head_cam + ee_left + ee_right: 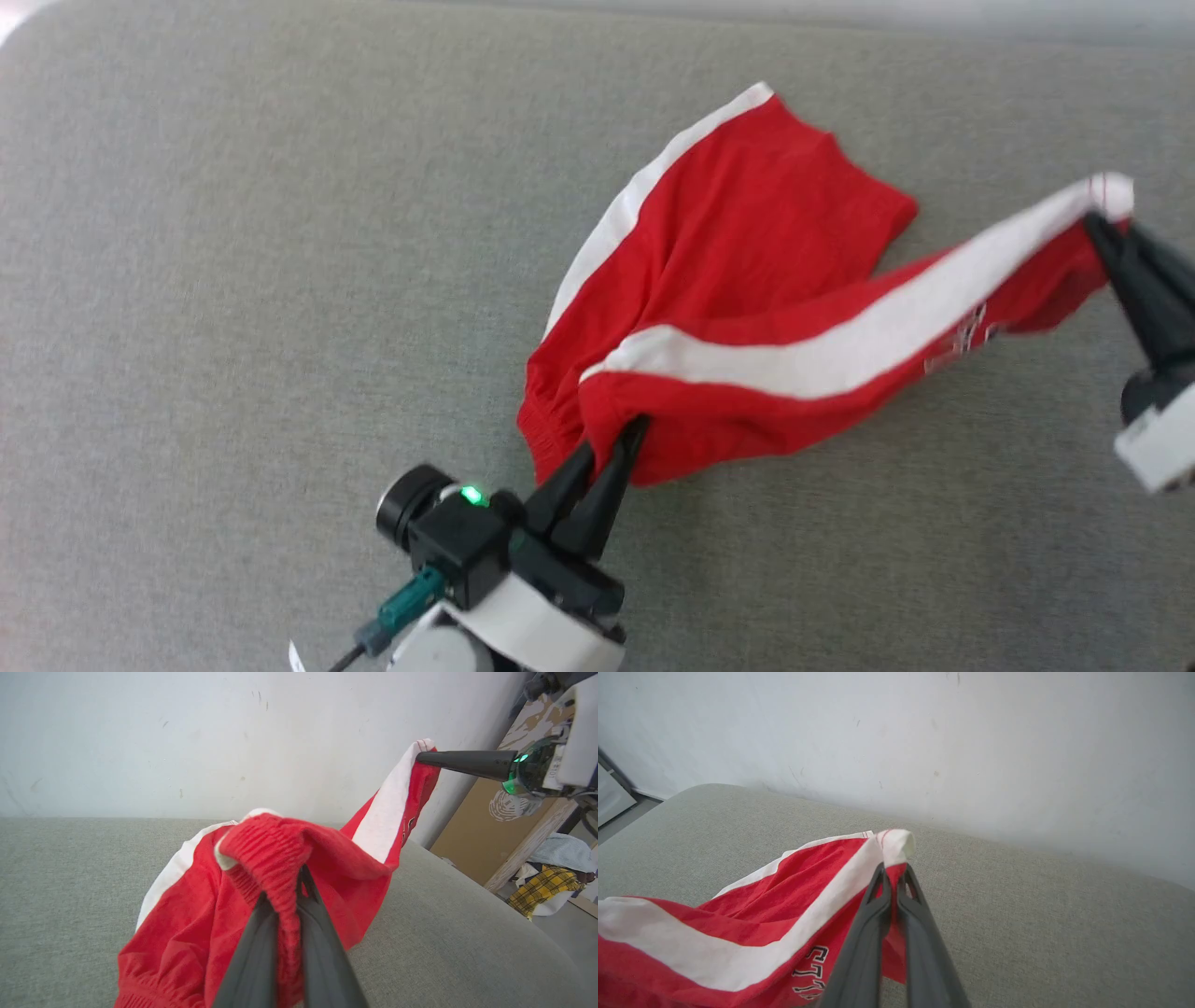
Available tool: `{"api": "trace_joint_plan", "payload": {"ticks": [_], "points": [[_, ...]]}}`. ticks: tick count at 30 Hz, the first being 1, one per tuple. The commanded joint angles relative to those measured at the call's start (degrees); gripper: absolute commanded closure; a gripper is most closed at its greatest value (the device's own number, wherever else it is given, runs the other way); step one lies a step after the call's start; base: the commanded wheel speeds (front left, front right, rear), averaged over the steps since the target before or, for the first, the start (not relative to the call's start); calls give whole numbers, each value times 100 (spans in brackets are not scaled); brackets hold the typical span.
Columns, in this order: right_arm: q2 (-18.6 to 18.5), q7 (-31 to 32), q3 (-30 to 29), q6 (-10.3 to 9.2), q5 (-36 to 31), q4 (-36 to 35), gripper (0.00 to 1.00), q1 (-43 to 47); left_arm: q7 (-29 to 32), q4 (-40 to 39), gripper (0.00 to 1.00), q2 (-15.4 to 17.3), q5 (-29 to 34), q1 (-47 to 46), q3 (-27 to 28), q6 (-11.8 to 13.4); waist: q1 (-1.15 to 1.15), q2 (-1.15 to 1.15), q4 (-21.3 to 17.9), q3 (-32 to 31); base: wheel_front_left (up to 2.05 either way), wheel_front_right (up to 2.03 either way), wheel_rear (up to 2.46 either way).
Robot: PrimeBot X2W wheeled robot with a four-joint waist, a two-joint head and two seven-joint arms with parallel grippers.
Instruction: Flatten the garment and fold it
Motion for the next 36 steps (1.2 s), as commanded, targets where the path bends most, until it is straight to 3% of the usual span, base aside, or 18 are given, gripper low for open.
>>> {"api": "trace_joint_plan", "payload": {"ticks": [1, 5, 17, 26, 36], "points": [[-60, 23, 48, -5, -19, 46, 100, -191, -27, 18, 91, -52, 65, -135, 46, -31, -1, 0, 233, 277, 0, 0, 0], [-476, 124, 411, -5, -15, 321, 100, -981, -27, 60, 100, -251, 113, -366, 149, -7, -1, 0, 419, 566, 0, 0, 0], [-1188, 51, 1722, -5, -141, 1743, 100, -3017, -27, 297, 100, -572, -84, -776, 141, 249, -1, 0, 986, 1087, 0, 0, 0], [-1425, -244, 2274, -5, -235, 2820, 100, -3728, 100, 676, 100, -620, -684, -1121, -214, 551, -1, 0, 1330, 1339, 0, 0, 0], [-1476, -710, 2761, -5, -106, 3673, 100, -3950, 274, 914, 100, -622, -1268, -1521, -732, 1133, -1, 0, 1521, 1414, 0, 0, 0]]}}
